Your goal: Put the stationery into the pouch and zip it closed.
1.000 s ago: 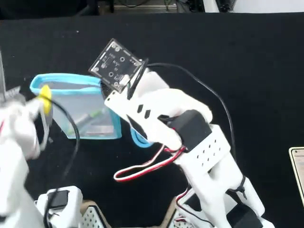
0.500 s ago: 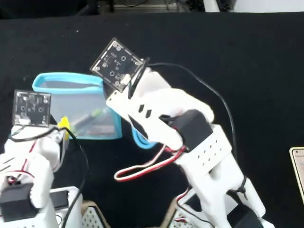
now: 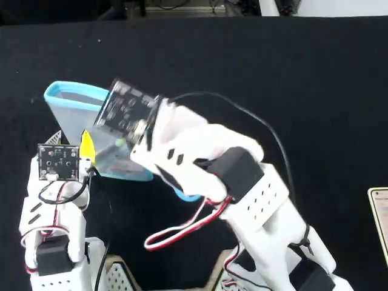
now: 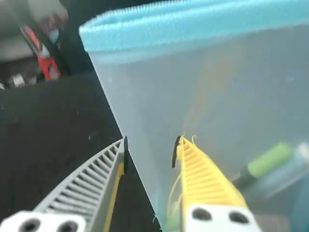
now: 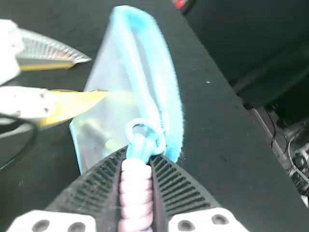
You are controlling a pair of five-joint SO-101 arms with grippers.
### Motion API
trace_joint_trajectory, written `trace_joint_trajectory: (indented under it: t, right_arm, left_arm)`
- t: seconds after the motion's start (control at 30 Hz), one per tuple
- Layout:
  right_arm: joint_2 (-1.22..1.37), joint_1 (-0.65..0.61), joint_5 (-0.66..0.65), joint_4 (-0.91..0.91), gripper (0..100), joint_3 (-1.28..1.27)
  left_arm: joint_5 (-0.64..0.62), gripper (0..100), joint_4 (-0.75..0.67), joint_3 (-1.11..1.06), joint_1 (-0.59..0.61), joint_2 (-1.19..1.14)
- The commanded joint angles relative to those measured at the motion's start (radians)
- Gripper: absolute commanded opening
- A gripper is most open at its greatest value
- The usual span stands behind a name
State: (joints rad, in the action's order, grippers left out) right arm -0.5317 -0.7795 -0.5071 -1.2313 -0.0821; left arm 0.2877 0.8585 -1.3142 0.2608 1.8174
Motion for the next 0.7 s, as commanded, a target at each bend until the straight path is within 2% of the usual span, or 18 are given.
trace_joint_trajectory:
  t: [0.0,0.13,0.27,0.5,0.67]
  right_arm:
    - [0.001,-0.037,-0.026,-0.009,1.1,0.071]
    - [0.001,-0.043,-0.028,-0.009,1.1,0.071]
    - [-0.008,-0.043,-0.026,-0.009,1.1,0.070]
    - [-0.094,-0.043,-0.025,-0.003,1.1,0.065]
    - [-0.097,-0.043,-0.002,0.000,1.1,0.065]
  left_arm:
    - [-0.014,18,-0.068,0.008,-0.001,-0.012]
    - [-0.133,18,-0.144,0.013,-0.001,-0.012]
    - [-0.183,18,-0.189,0.008,-0.001,-0.017]
    - [-0.181,18,0.137,0.179,-0.012,-0.014]
    - [-0.176,18,0.307,0.315,-0.016,-0.020]
